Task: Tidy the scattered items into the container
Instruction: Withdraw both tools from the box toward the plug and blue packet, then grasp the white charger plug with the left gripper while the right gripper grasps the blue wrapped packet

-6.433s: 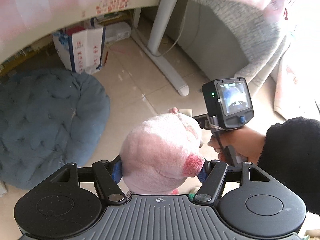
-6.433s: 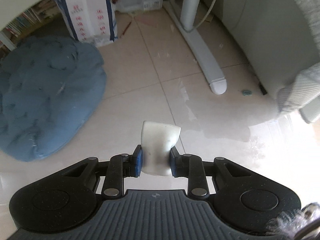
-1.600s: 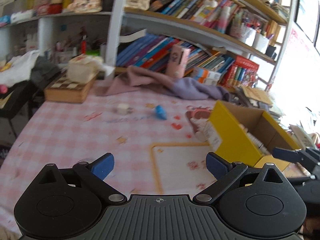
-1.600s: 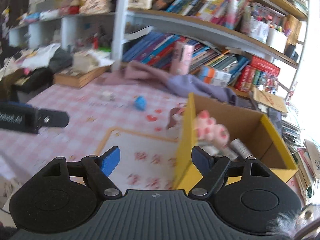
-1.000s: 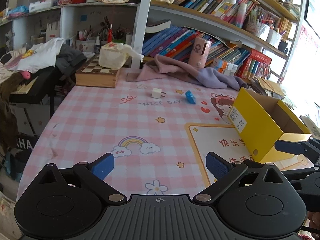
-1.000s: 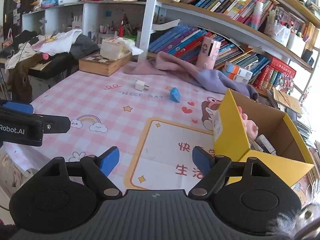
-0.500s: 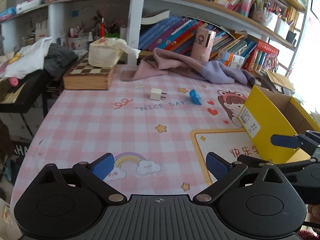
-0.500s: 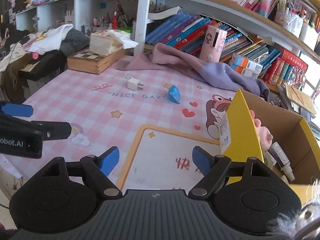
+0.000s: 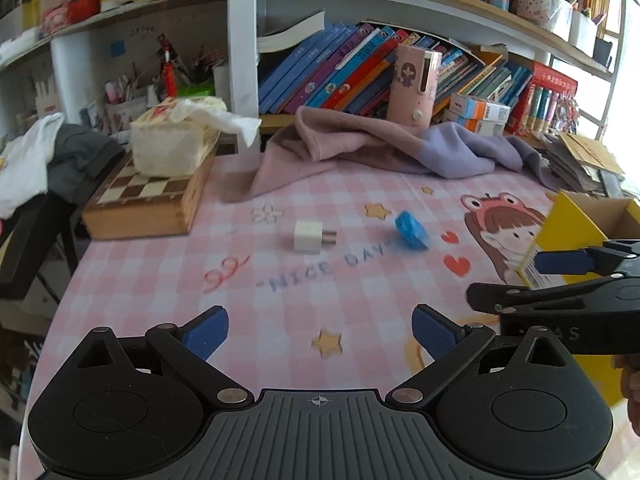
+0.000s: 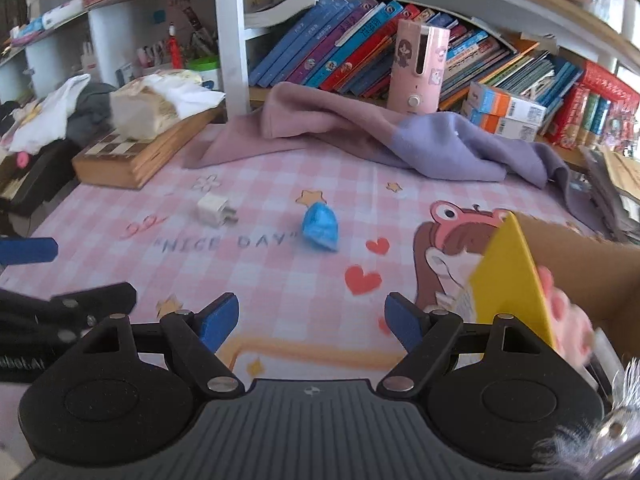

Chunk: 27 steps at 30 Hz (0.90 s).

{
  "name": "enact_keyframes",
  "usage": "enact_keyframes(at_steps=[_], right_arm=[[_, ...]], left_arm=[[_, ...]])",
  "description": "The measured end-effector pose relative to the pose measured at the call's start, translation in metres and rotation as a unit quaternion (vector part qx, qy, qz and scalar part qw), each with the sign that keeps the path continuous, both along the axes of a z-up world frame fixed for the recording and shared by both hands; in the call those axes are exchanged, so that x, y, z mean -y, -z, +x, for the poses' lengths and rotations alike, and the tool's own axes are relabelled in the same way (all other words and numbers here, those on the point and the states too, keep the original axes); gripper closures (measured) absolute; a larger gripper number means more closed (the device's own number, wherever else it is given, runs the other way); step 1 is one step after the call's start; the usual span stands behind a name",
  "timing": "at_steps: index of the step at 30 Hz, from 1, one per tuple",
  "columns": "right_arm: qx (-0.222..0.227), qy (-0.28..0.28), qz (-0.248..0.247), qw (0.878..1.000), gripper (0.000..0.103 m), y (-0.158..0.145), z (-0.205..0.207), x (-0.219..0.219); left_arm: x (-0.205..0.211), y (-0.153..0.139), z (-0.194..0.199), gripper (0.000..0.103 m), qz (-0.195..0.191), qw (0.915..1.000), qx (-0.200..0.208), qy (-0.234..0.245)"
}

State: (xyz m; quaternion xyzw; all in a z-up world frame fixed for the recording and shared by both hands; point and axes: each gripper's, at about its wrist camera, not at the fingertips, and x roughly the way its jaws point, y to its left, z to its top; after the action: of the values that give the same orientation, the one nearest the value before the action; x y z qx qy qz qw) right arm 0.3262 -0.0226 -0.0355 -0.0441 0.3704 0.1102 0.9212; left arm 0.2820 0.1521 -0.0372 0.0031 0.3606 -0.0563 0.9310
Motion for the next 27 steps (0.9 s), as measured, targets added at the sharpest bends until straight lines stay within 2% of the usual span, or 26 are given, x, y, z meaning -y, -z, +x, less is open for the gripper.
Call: enact_keyframes(at_steps=[5, 8, 11, 16, 20, 25, 27], right_arm=[[-0.008, -0.008, -0.019, 1.0, 0.027, 0.011, 0.046, -0.005], [-0.03, 0.0, -0.012, 0.999, 0.027, 0.02, 0.074, -0.004], [-0.044, 0.006, 0.0, 0.999, 0.033, 0.028, 0.096, -0.006], [-0.055, 0.006, 0.007, 0.998, 0.04, 0.039, 0.122, -0.012], [-0.07, 0.006, 0.011, 0.997, 0.044, 0.046, 0.14, -0.012], [-0.088, 0.008, 0.017, 0.996, 0.051, 0.053, 0.15, -0.01], [-0.091, 0.006, 0.017, 0.996, 0.056, 0.055, 0.151, -0.01]], left_arm=[[0.006, 0.016, 0.038, 0.004, 0.027, 0.9996, -0.001, 0.008], [0.008, 0.025, 0.06, 0.005, 0.044, 0.9989, -0.003, 0.014], [0.011, 0.033, 0.082, 0.006, 0.049, 0.9986, -0.007, 0.019], [0.011, 0.048, 0.11, 0.021, 0.029, 0.9988, -0.027, 0.03], [0.014, 0.057, 0.126, 0.022, 0.028, 0.9988, -0.031, 0.026], [0.017, 0.067, 0.137, 0.033, 0.038, 0.9982, -0.038, 0.027], [0.018, 0.07, 0.139, 0.033, 0.043, 0.9982, -0.037, 0.022]])
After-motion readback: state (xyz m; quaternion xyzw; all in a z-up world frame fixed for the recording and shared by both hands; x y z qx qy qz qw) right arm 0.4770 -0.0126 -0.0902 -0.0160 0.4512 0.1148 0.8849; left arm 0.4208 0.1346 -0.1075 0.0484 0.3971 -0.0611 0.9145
